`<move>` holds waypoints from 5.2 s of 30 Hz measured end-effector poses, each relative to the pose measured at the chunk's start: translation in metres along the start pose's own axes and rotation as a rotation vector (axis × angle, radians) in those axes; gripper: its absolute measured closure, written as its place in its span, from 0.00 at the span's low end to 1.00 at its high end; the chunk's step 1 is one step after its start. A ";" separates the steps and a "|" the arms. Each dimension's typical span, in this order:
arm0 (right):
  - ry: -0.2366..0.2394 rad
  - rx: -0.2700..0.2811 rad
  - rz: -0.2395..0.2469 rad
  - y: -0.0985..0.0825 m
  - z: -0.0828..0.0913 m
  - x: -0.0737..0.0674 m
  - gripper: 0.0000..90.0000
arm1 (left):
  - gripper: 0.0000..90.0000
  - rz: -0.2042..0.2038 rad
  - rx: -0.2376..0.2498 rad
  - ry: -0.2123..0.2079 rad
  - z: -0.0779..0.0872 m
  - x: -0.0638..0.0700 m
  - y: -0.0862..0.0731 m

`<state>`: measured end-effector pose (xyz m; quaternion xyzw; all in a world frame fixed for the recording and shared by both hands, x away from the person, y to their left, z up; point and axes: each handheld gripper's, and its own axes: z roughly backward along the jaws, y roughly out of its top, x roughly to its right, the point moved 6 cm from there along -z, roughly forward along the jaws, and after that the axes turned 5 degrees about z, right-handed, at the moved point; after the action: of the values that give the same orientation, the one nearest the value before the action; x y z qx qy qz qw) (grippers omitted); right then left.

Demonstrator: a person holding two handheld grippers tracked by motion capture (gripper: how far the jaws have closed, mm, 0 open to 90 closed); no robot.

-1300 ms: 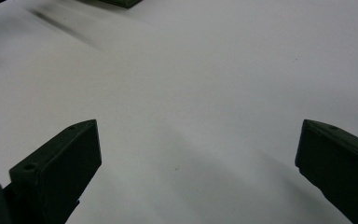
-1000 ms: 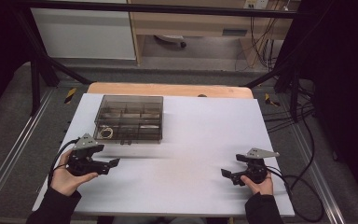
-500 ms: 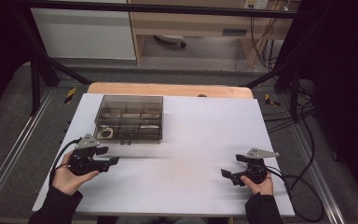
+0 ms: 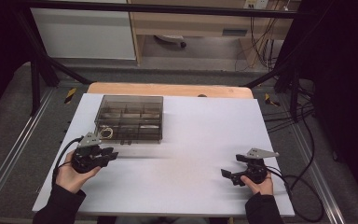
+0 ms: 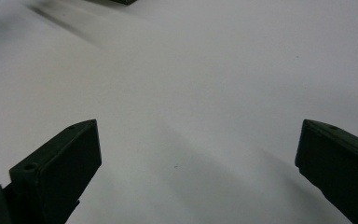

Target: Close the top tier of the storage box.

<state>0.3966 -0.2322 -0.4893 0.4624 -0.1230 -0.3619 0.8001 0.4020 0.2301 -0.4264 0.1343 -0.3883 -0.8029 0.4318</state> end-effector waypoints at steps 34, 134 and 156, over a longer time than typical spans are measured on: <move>-0.003 -0.004 -0.005 0.000 0.000 -0.001 0.01 | 1.00 -0.004 -0.003 0.034 -0.015 -0.008 0.012; 0.000 0.003 0.000 0.000 0.001 0.000 0.01 | 1.00 0.025 0.081 0.089 -0.048 -0.039 0.033; -0.002 0.004 0.000 0.000 0.001 0.000 0.01 | 1.00 0.024 0.119 0.116 -0.053 -0.046 0.036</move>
<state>0.3964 -0.2327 -0.4884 0.4638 -0.1244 -0.3620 0.7990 0.4799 0.2282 -0.4408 0.2013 -0.4110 -0.7642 0.4544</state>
